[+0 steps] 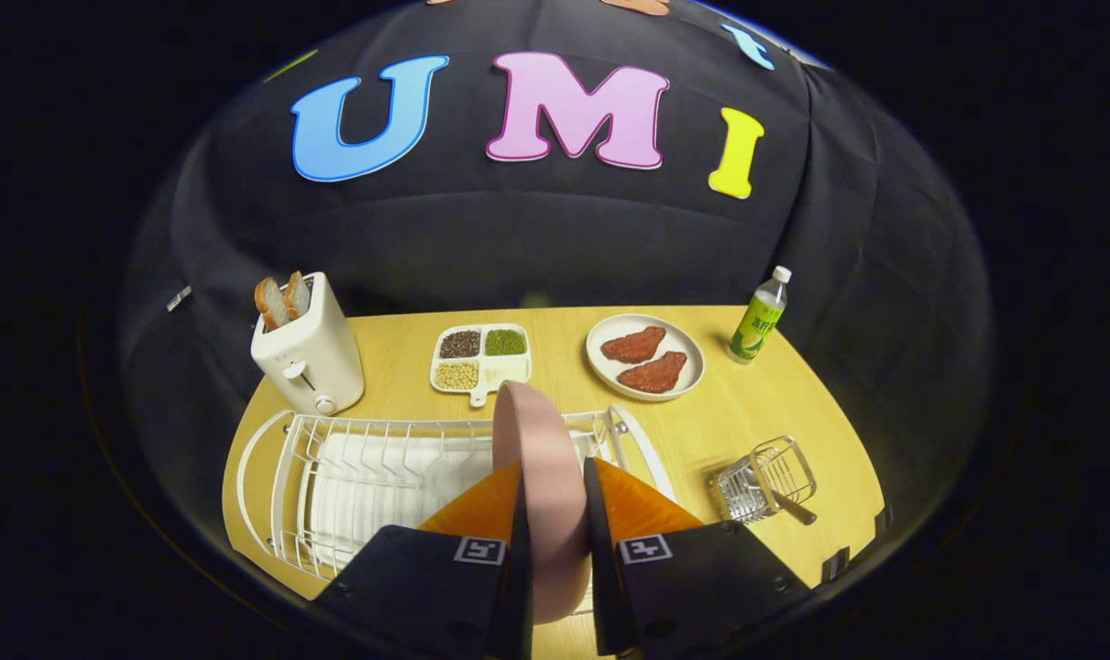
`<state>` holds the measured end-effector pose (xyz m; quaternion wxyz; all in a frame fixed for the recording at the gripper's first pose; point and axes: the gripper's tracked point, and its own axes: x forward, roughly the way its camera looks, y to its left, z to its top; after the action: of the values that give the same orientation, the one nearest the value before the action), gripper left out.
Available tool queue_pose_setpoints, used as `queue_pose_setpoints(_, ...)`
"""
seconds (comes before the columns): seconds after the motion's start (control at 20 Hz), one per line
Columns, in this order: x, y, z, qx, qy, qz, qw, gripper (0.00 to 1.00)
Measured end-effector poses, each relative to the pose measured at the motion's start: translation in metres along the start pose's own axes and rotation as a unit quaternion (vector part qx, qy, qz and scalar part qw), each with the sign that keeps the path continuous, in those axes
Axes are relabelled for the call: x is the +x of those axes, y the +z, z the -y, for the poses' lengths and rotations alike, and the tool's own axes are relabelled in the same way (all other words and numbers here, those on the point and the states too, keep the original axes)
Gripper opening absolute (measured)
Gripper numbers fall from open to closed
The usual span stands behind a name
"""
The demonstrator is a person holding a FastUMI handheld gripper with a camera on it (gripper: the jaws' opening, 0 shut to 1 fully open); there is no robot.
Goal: Take the plate from the dish rack, then take the spoon from the basket and place it into the plate.
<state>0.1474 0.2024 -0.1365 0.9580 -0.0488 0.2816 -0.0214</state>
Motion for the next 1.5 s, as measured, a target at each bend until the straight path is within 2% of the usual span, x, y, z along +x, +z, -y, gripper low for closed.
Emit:
queue_pose_setpoints(0.15, -0.005, 0.008, 0.002, -0.021, -0.007, 0.015, 1.0, 0.28)
queue_pose_setpoints(0.45, -0.006, 0.007, 0.026, 0.015, -0.005, -0.004, 1.0, 0.28)
queue_pose_setpoints(0.65, -0.006, -0.003, 0.034, 0.05, 0.034, -0.019, 0.998, 0.21)
queue_pose_setpoints(0.85, -0.012, -0.018, 0.042, 0.053, 0.068, -0.03, 0.996, 0.21)
queue_pose_setpoints(1.2, -0.058, -0.036, 0.085, 0.073, 0.141, -0.03, 0.987, 0.2)
queue_pose_setpoints(1.35, -0.084, -0.059, 0.117, 0.075, 0.158, -0.038, 0.984, 0.2)
queue_pose_setpoints(1.5, -0.102, -0.096, 0.147, 0.095, 0.179, -0.072, 0.977, 0.2)
